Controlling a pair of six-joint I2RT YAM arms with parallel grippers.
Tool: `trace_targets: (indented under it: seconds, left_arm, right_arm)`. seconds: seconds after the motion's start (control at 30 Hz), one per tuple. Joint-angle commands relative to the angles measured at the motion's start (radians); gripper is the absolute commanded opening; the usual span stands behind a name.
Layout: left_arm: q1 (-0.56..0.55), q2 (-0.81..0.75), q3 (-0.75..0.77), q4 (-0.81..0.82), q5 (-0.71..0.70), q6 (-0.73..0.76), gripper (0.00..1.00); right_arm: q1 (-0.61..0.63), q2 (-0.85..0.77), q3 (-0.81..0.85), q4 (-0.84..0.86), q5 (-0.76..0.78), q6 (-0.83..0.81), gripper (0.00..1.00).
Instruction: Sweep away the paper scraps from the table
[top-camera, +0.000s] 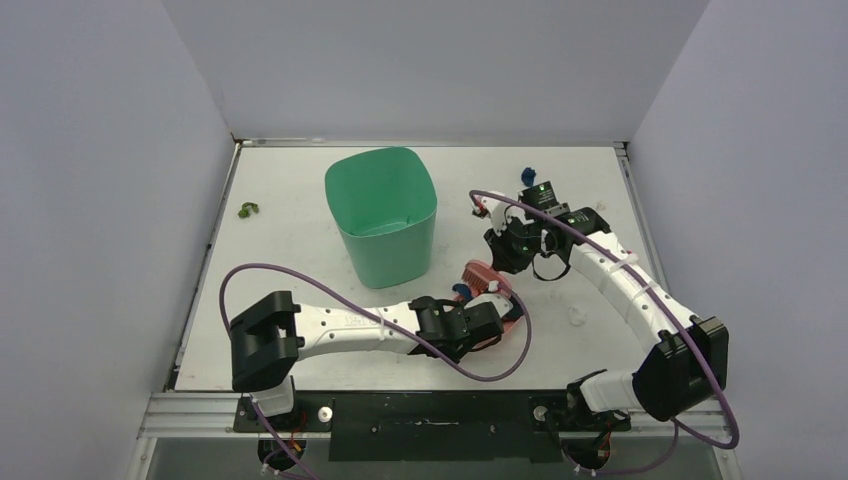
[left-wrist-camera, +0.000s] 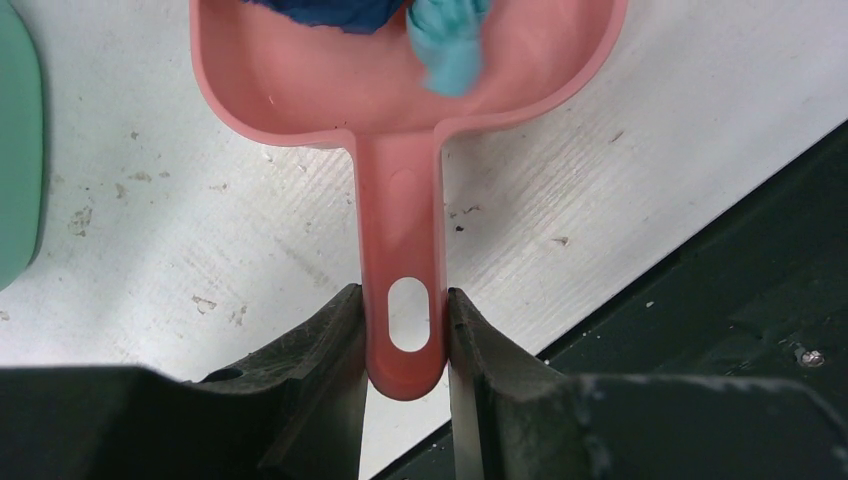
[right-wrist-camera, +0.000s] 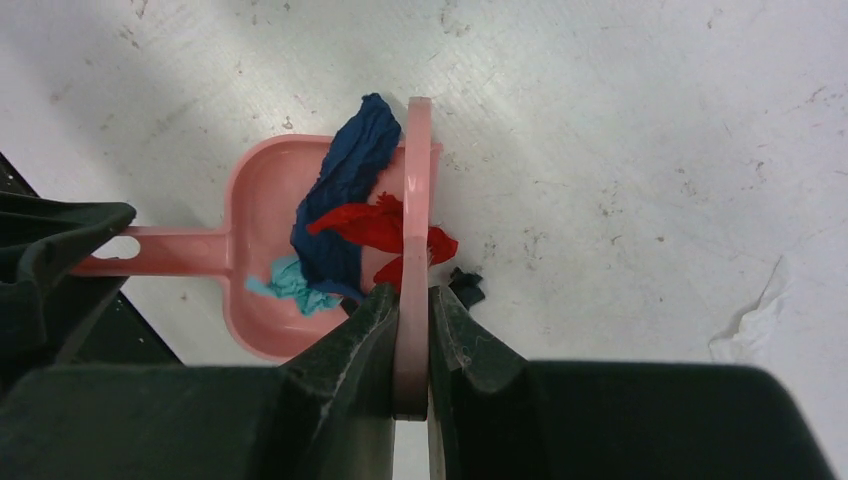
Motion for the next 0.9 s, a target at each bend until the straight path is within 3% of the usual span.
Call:
trace_targets:
  seconds: [0.0, 0.57, 0.87]
  left_arm:
    - [0.003, 0.003, 0.003, 0.097, -0.026, 0.011, 0.0]
    - [0.004, -0.037, -0.119, 0.29, -0.081, 0.077, 0.0]
    - [0.004, -0.046, -0.056, 0.181, -0.052, 0.086, 0.0]
  right_arm:
    - [-0.035, -0.042, 0.065, -0.051, -0.101, 0.057, 0.05]
    - [-0.173, -0.098, 0.268, -0.196, 0.011, -0.073, 0.05]
    - [-0.213, -0.124, 0.102, -0.087, 0.287, -0.011, 0.05]
